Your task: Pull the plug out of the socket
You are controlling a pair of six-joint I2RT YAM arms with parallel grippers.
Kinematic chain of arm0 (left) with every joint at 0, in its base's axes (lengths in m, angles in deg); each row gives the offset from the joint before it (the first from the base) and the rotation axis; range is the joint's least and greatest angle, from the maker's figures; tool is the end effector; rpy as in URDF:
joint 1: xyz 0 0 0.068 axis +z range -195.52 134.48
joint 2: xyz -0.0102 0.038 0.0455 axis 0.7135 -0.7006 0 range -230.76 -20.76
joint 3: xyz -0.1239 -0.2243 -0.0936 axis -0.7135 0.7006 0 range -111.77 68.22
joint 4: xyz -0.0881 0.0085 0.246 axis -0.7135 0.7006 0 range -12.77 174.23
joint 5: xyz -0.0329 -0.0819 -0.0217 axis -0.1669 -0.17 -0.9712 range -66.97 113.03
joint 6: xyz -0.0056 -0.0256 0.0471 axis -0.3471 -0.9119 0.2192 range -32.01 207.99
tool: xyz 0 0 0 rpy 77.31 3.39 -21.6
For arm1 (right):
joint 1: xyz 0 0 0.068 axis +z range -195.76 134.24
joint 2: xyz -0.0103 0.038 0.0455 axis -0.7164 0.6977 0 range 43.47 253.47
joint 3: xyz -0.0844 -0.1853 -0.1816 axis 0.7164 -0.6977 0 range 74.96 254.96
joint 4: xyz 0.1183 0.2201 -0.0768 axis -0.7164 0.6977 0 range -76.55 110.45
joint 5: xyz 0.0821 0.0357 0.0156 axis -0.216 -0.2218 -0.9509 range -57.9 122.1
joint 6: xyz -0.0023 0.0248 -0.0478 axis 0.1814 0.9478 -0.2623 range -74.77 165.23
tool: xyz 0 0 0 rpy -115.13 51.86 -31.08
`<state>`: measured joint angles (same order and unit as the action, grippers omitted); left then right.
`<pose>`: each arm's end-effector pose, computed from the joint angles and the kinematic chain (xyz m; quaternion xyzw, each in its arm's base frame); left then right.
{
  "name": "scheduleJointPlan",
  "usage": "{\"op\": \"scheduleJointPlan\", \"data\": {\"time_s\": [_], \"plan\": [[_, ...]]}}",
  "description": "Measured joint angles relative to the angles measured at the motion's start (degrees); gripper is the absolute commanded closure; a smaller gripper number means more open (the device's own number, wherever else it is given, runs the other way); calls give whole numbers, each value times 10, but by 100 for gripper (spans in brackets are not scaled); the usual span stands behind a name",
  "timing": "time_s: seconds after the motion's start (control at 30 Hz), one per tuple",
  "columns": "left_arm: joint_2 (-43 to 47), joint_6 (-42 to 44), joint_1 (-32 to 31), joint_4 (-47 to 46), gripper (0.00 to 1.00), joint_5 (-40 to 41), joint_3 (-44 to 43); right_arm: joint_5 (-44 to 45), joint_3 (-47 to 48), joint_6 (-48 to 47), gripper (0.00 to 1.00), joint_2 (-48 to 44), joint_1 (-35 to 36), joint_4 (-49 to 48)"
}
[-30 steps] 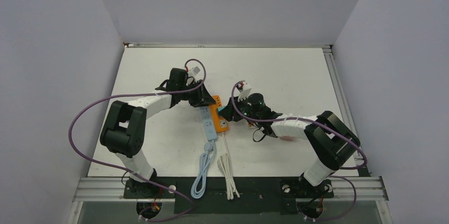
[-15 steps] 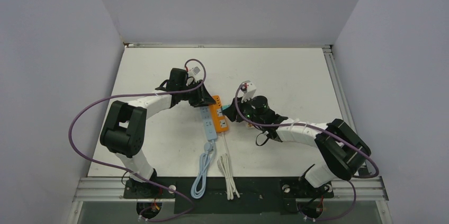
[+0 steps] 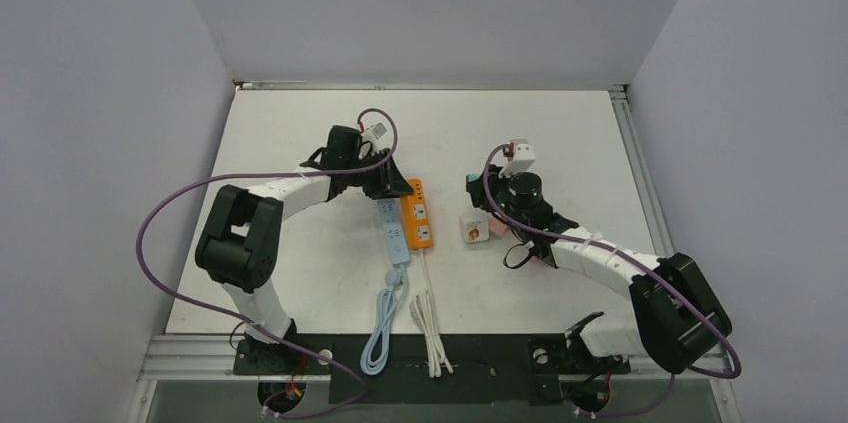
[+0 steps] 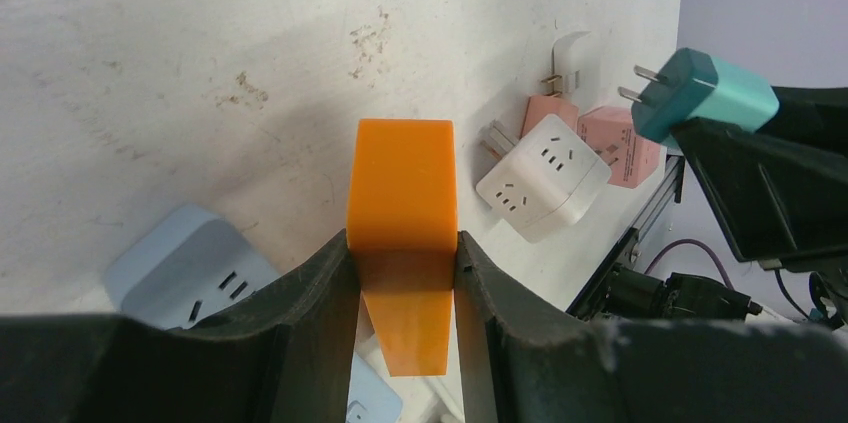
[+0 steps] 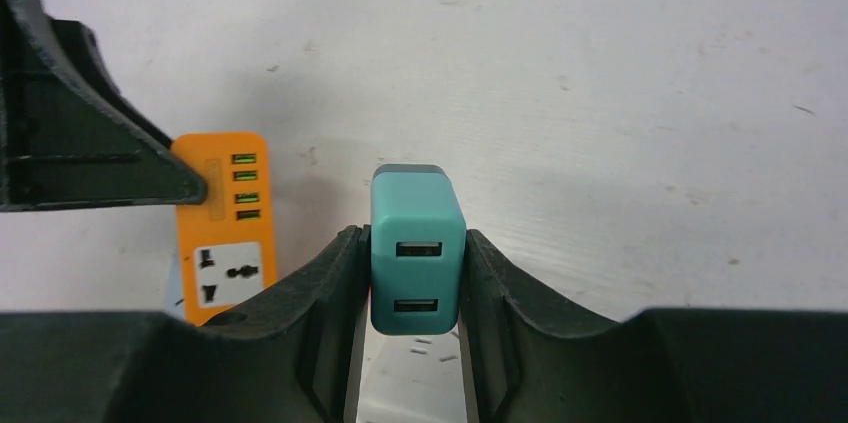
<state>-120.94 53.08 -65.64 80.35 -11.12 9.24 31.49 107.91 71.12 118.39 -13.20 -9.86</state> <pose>0.3354 -0.1441 0.1849 -0.0004 0.8883 -0.4114 0.2041 0.2337 0.1496 0.2142 -0.0503 0.8108 0.2885 0.5068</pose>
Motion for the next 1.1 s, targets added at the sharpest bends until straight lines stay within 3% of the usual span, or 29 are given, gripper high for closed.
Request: {"op": "scheduleJointPlan", "data": {"time_s": [0.3,0.5,0.8,0.9,1.1], "plan": [[-81,0,-50,-23,99,-3,-75,1,0,30,92,46,-73,46],[-92,-3,-54,-20,71,4,-80,-18,2,42,79,87,-89,65],[-101,41,-54,32,29,63,-89,-33,4,56,35,102,-106,75],[-101,52,-54,46,22,76,-93,-35,4,57,20,101,-109,75],[-91,77,-54,54,12,104,-100,-34,4,57,1,92,-112,76]]}}
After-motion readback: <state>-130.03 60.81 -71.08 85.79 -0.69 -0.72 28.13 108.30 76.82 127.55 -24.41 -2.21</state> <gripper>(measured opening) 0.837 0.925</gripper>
